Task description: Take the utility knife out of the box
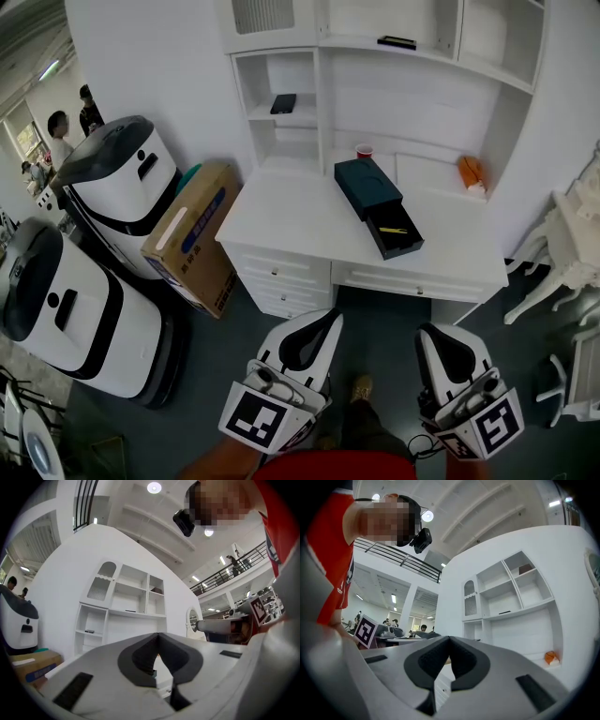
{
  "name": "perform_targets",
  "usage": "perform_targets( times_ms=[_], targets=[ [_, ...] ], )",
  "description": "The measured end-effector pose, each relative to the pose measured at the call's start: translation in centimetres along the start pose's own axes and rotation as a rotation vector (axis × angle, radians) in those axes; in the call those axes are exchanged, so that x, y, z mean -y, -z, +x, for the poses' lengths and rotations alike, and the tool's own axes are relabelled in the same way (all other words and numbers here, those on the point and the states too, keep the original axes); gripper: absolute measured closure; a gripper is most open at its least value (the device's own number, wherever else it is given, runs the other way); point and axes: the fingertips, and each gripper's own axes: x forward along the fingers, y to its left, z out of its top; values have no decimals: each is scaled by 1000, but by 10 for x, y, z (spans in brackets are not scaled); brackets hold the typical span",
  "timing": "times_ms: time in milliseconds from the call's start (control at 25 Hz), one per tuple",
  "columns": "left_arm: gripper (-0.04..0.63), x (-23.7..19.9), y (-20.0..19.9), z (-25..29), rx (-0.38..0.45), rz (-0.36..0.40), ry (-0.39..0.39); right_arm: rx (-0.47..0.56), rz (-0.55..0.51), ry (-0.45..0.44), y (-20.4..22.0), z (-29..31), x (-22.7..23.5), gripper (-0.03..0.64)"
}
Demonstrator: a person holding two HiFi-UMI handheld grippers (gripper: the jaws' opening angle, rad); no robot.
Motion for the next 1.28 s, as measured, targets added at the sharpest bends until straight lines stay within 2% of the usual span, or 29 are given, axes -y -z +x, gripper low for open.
perform_targets(
  times_ms=[440, 600, 720, 800, 1000, 1120, 1280],
  targets=[
    [558, -52, 10, 112, 9, 19, -58, -18, 5, -30, 22, 65, 106, 622],
    [558, -63, 16, 150, -12, 28, -74, -22, 15, -54, 31, 87, 142, 623],
    [558, -74, 11, 173, 44, 48, -107, -16, 23, -79, 34, 101, 162, 623],
    [558, -80, 11, 185, 52, 52, -121, -15, 22, -94, 36, 110, 174, 623],
    [558, -92, 21, 206, 19, 54, -133, -44, 10, -110, 50, 128, 199, 622],
    [558, -97, 33, 215, -39, 42, -119, -84, 1, -112, 64, 141, 215, 623],
    [558, -106, 46, 228, -69, 36, -101, -133, -19, -122, 81, 158, 227, 623]
  ],
)
